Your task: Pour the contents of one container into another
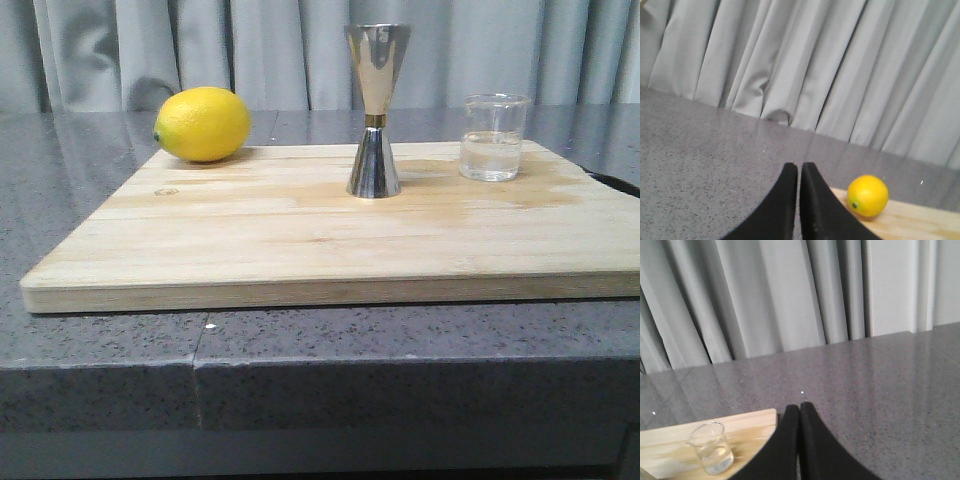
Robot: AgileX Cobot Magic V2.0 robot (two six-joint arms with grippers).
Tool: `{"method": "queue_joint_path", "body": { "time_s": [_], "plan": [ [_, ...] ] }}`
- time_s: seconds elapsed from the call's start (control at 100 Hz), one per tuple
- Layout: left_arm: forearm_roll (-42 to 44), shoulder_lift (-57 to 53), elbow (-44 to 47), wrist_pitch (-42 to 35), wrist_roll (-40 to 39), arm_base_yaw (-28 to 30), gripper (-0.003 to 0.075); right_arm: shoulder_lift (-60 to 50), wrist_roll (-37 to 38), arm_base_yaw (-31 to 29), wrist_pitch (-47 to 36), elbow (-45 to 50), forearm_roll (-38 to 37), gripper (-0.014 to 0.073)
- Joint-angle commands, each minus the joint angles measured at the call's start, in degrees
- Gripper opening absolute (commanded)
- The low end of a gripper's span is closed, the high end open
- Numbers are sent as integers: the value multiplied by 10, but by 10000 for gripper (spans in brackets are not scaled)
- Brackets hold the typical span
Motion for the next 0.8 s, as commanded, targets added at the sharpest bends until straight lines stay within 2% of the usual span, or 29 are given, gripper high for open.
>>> {"method": "queue_joint_path", "body": {
  "time_s": [0.0,0.11,0.25,0.4,0.51,0.59,0.63,0.69,0.74,0.79],
  "plan": [
    [-72,85,-78,23,131,-19,-19,86,-23,0,-33,-51,-7,-75],
    [-216,184,-130,57,309,-52,-19,167,-23,0,-46,-76,-7,-75],
    [-416,305,-166,45,534,-114,-19,242,-23,1,-74,-81,-7,-75],
    [-545,427,-202,46,716,-179,1,277,-23,21,-76,-81,-7,-75],
    [-607,505,-231,49,781,-223,115,283,-23,43,-77,-81,-7,-75],
    [-627,557,-250,51,797,-245,277,283,-23,51,-80,-81,-7,-75],
    [-633,580,-259,57,797,-255,382,283,-23,52,-80,-81,-7,-75],
    [-651,610,-266,67,801,-266,482,283,-23,52,-80,-81,-7,-75],
    [-675,634,-269,80,828,-275,529,283,-23,52,-80,-81,-7,-75],
    [-718,656,-269,88,876,-285,536,283,-23,52,-83,-81,-7,-75]
  ]
}}
